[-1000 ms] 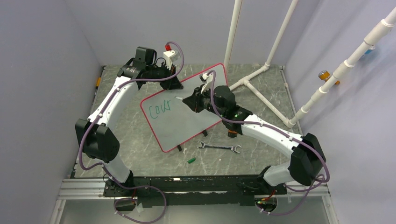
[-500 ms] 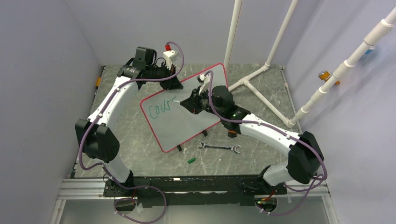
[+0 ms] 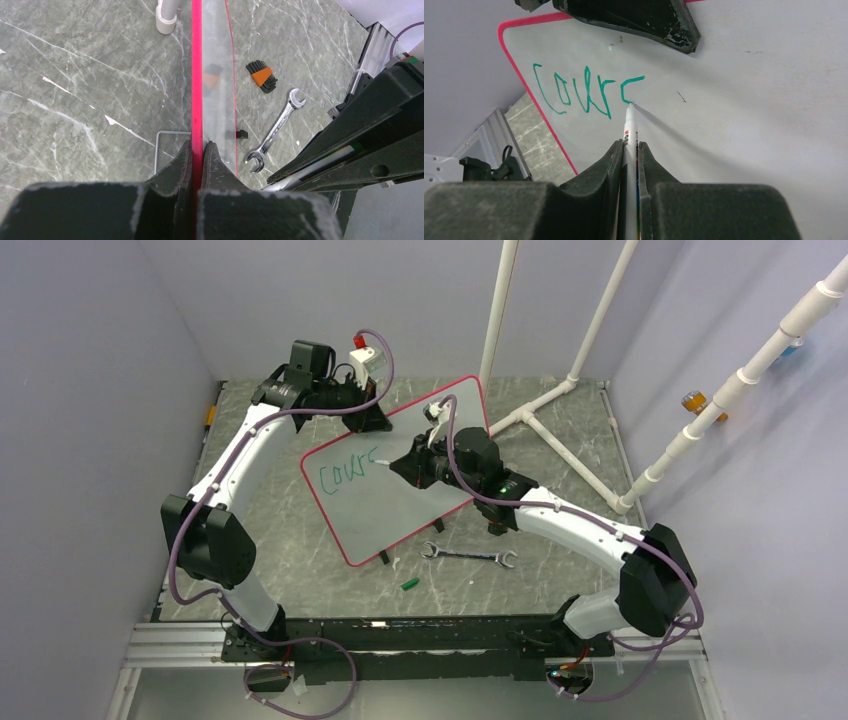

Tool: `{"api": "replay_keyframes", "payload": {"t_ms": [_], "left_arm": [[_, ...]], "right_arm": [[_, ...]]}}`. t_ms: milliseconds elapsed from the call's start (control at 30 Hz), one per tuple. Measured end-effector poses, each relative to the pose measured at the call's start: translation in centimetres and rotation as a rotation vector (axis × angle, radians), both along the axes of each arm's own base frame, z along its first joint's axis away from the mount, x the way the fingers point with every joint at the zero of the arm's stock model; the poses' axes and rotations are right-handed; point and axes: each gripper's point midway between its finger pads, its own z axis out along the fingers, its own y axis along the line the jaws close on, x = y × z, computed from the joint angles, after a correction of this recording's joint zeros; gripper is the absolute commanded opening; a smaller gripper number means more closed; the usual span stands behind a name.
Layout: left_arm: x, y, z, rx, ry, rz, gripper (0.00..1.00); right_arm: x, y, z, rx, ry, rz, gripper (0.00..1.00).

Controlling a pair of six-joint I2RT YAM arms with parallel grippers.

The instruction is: Write a sentence on the whiteboard

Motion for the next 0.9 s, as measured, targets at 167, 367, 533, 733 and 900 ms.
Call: {"api": "replay_keyframes", "payload": {"t_ms": [167,367,533,733,900], "left_arm": [[0.0,0.0,0.0,0.000,0.000,0.000,0.00],[0.0,0.0,0.0,0.000,0.000,0.000,0.00],[0.0,0.0,0.0,0.000,0.000,0.001,0.00],[0.0,0.0,0.0,0.000,-0.001,0.001,0.00],[0.0,0.0,0.0,0.002,-0.001,0.003,0.00]], "right_arm": [[0.2,-0.4,0.1,-0.006,0.000,-0.024,0.00],[0.4,-0.6,0.2,-0.006,-0.001,-0.034,0.00],[0.8,-0.6,0.9,-0.001,-0.010,-0.047,0.00],[1.5,-0.7,1.9,0.011,-0.026,-0.067,0.00],[1.5,-0.7,1.8,0.011,-0.025,-0.067,0.00]]}}
